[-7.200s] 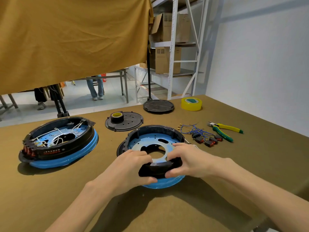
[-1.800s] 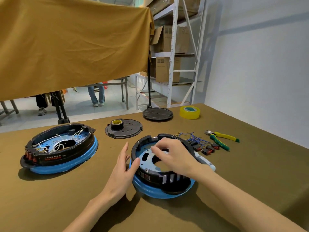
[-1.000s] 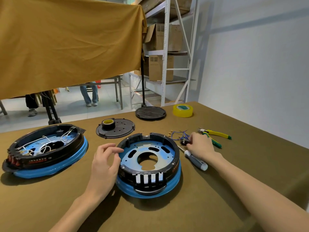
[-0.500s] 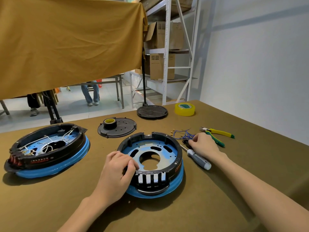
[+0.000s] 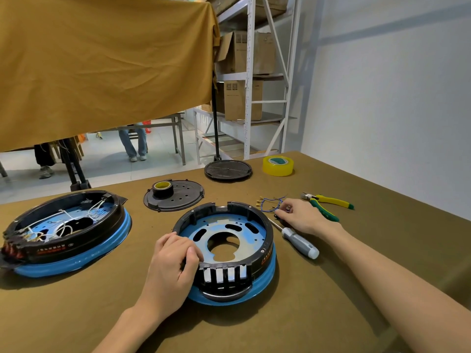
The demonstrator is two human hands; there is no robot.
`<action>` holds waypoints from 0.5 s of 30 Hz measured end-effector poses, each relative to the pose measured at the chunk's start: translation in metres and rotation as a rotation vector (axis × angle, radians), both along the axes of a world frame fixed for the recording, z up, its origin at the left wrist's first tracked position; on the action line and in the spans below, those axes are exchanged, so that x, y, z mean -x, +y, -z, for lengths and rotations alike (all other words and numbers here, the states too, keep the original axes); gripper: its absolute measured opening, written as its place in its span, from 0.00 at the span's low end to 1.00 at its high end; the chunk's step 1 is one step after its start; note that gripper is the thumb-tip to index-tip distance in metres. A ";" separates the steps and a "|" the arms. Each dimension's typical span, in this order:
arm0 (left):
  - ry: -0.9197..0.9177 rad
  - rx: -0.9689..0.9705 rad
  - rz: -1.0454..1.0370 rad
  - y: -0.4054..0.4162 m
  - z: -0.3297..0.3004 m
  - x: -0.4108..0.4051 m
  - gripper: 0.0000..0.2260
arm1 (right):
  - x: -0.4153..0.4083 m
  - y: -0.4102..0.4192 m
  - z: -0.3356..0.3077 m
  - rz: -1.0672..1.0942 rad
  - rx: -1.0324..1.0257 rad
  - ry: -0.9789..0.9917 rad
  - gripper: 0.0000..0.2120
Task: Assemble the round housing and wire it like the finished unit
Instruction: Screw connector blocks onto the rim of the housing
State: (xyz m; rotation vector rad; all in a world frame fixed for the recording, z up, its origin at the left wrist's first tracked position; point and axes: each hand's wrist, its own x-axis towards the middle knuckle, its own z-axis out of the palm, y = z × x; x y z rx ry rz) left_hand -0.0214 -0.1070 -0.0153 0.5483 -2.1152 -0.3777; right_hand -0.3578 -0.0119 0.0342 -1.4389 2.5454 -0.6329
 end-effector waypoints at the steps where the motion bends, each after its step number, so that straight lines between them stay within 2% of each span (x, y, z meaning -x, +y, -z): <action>1: -0.004 -0.001 -0.001 0.000 0.000 0.000 0.18 | -0.001 -0.002 0.000 0.006 -0.023 0.035 0.09; 7: -0.010 -0.017 -0.001 0.001 0.000 -0.001 0.18 | 0.003 0.000 0.000 0.068 -0.021 -0.023 0.09; 11: -0.017 -0.026 0.002 0.001 -0.001 -0.001 0.18 | 0.000 -0.003 -0.003 0.009 -0.104 0.024 0.12; 15: -0.043 -0.025 0.004 0.001 -0.002 -0.002 0.18 | -0.007 -0.009 0.001 0.054 -0.127 0.106 0.12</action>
